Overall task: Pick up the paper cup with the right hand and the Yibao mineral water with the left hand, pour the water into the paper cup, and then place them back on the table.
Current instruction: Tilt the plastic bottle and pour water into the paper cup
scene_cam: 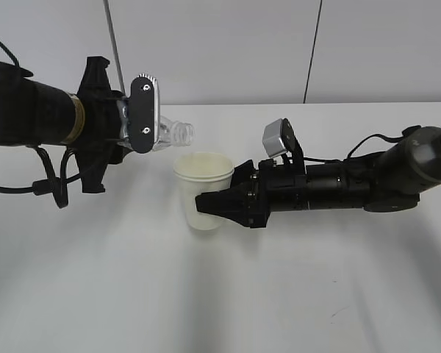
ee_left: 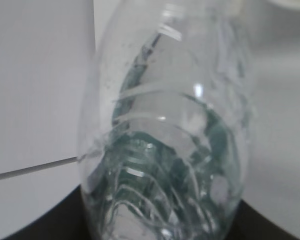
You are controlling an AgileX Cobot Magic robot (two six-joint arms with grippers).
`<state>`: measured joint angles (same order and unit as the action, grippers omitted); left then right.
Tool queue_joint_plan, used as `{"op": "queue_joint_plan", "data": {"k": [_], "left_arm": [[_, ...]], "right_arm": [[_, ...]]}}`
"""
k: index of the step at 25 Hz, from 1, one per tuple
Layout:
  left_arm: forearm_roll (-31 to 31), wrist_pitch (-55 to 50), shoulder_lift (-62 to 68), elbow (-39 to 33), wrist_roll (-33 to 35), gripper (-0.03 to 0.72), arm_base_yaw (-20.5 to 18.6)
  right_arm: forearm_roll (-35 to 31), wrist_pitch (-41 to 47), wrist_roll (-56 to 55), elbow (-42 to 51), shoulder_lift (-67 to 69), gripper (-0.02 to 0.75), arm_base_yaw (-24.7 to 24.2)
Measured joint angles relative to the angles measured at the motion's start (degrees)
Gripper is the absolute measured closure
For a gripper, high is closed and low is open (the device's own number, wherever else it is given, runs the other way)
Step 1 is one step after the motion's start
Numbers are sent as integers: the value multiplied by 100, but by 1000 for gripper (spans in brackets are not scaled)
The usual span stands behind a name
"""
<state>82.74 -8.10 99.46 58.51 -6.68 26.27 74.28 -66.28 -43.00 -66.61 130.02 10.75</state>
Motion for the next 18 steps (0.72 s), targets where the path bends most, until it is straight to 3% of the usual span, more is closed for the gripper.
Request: {"op": "queue_joint_plan", "data": {"k": [18], "left_arm": [[526,-27,0,0,0,356,18]], "right_arm": [[0,0,0,0,0,259,0]]}}
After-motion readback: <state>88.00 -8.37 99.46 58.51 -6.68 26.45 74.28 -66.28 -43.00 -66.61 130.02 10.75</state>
